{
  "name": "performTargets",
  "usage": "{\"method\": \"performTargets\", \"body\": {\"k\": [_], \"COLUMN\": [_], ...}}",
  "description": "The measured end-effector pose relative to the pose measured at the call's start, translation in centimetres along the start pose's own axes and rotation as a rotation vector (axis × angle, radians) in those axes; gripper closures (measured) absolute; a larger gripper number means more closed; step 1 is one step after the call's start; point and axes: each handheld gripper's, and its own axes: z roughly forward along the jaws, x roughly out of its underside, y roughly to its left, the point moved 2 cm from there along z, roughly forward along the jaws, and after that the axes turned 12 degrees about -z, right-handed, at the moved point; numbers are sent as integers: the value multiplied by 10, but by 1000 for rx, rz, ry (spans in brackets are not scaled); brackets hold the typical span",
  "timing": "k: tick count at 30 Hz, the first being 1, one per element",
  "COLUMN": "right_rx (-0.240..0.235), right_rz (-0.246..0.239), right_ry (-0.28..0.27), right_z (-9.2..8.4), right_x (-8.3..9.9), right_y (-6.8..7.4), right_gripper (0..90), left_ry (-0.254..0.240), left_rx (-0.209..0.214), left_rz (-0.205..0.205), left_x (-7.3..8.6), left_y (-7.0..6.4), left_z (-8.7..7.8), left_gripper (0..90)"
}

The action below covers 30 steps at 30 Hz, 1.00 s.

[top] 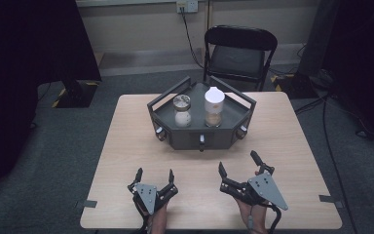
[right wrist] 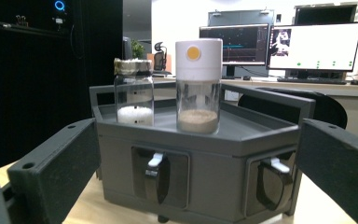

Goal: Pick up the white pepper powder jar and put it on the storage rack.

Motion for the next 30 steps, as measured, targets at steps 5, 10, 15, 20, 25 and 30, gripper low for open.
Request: {"method": "performTargets", "body": {"k": [5,10,15,20,25,30], "right_rx": [6,12,22,23,26,23], "right_rz": [-2,5,9,20,13,-13], "right_ry": [12,37,52,68,89,124], "right_z": [-3,-6,-9,-9,-9,-7], "right_x": [8,16,25,36,45,53], "right_y": [3,6,8,11,15,20], "right_gripper": [0,0,0,0,0,0], "left_ry": [0,0,0,0,0,-1], "left_rx": [-2,-2,0,0,-1,-4], "left_rz": [0,0,0,1,0,0], "left_x": [0,0,0,0,0,0], "left_y": [0,0,0,0,0,0], "left_z": [-1,-1,-1,-1,-2,-2], "left_gripper": [3,3,3,3,2,2]}}
